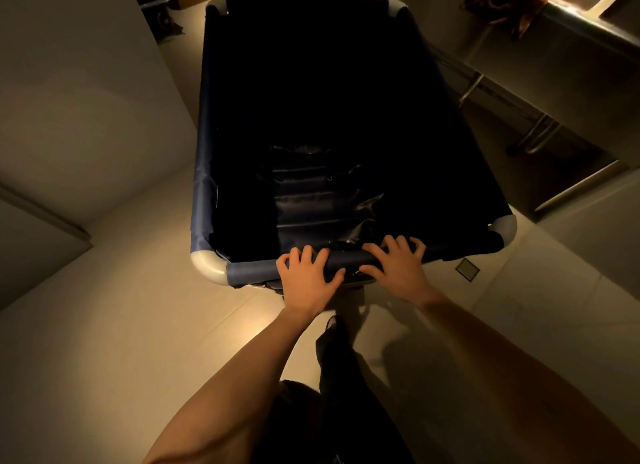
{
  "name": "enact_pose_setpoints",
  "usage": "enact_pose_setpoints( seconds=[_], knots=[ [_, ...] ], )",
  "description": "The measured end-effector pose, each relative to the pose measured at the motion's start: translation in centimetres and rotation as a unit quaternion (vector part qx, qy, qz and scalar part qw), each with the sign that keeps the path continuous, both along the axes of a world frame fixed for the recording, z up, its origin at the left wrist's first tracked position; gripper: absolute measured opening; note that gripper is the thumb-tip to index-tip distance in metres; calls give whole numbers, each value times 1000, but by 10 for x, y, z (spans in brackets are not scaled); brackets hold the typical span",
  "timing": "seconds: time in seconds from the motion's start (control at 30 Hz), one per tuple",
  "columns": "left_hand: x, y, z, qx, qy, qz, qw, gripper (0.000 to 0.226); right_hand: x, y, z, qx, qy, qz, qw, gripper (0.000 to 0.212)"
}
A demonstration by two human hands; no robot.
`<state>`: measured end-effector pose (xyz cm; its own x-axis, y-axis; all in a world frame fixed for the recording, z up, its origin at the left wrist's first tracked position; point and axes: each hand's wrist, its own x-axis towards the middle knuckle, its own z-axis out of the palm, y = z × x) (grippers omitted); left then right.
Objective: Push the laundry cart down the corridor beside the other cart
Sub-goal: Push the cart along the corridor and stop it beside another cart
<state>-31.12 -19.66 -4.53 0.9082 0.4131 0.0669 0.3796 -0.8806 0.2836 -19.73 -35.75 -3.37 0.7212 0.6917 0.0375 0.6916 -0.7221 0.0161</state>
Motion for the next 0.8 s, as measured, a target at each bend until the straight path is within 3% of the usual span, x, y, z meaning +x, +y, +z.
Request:
enact_pose_setpoints(
  seconds=[0.4,0.8],
  knots=[
    [90,64,1,28,4,17,999,60,94,65,-3,-28,16,12,999,47],
    [172,116,9,9,70,42,997,74,177,118,3,-17,39,40,998,38]
  ],
)
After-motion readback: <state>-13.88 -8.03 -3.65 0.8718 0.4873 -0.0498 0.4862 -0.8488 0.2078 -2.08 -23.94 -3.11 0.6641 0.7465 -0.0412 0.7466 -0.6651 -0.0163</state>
